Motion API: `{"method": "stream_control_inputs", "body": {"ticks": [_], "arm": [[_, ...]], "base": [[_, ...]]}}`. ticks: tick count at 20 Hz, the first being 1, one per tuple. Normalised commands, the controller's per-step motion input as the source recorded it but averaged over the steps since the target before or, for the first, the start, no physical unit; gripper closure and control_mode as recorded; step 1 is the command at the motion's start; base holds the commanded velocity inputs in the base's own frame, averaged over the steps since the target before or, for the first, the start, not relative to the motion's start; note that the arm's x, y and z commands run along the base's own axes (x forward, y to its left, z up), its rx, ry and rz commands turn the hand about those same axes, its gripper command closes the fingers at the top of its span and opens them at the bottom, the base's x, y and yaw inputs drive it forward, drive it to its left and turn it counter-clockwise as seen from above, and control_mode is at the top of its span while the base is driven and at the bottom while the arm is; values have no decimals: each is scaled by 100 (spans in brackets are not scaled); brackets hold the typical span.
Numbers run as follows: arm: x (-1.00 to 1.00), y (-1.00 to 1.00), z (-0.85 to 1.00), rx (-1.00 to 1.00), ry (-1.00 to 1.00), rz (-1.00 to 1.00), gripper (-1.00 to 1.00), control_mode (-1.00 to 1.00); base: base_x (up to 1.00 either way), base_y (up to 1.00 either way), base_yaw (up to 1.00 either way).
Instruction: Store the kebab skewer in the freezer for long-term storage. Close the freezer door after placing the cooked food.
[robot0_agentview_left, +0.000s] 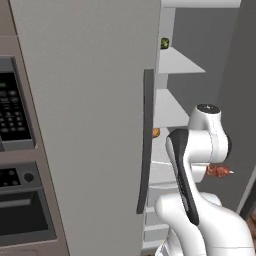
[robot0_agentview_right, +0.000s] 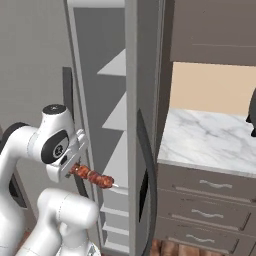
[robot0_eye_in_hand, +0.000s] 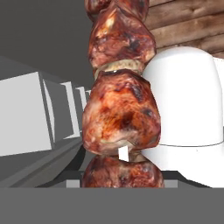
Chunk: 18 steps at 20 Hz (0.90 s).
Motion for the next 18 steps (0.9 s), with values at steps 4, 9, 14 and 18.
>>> {"method": "stream_control_inputs", "body": {"ticks": [4, 9, 14, 18], "arm": [[0, 0, 0, 0, 0, 0, 100, 100], [0, 0, 0, 0, 0, 0, 100, 100], [0, 0, 0, 0, 0, 0, 100, 100], [0, 0, 0, 0, 0, 0, 100, 100]], "base": [[0, -23, 0], [0, -1, 0], [0, 0, 0], [0, 0, 0]]}}
